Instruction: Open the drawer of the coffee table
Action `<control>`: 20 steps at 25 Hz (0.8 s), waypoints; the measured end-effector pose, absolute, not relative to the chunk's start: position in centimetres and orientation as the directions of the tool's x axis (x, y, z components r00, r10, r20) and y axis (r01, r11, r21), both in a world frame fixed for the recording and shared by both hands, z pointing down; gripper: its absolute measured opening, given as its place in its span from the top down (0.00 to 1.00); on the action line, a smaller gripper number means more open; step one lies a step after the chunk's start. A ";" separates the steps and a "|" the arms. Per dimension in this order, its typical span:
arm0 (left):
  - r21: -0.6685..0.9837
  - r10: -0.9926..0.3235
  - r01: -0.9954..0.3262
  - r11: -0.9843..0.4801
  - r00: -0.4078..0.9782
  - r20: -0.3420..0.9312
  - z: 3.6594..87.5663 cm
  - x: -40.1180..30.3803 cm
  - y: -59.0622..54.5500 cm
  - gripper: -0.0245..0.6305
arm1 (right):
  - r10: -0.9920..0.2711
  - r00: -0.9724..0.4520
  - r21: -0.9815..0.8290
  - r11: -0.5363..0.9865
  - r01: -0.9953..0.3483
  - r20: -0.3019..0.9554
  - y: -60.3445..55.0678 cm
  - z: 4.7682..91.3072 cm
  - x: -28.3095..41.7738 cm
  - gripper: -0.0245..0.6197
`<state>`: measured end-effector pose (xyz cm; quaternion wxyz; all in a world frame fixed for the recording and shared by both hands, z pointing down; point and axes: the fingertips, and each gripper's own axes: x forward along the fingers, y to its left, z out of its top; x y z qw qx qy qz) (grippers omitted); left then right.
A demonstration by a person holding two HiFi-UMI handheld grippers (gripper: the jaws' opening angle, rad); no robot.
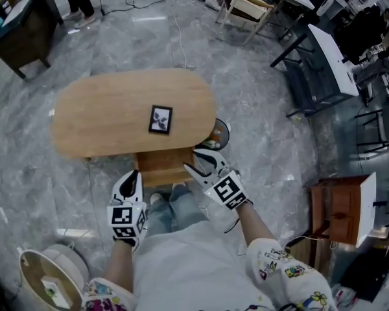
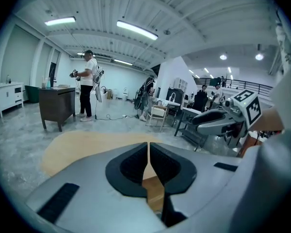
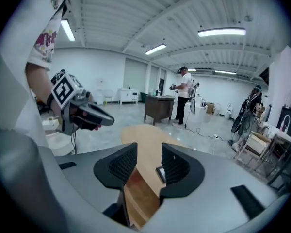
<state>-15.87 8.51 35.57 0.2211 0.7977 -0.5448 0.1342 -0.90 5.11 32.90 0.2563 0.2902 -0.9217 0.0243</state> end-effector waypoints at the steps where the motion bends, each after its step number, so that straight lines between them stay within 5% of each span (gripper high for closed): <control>1: 0.207 -0.818 -0.930 -0.304 0.366 0.444 34.8 -16.0 8.6 0.94 | -0.530 -0.711 0.079 0.823 -0.562 0.463 5.1 31.7 -1.1 0.74; 11: 0.217 -0.886 -0.928 -0.304 0.359 0.294 26.4 -14.3 8.4 0.94 | -0.625 -0.760 -0.023 0.770 -0.638 0.176 5.3 20.0 0.4 0.76; 20: 0.210 -0.869 -0.891 -0.402 0.444 0.220 21.1 -11.1 9.2 0.94 | -0.694 -0.714 -0.147 0.700 -0.699 0.092 5.6 16.6 3.5 0.78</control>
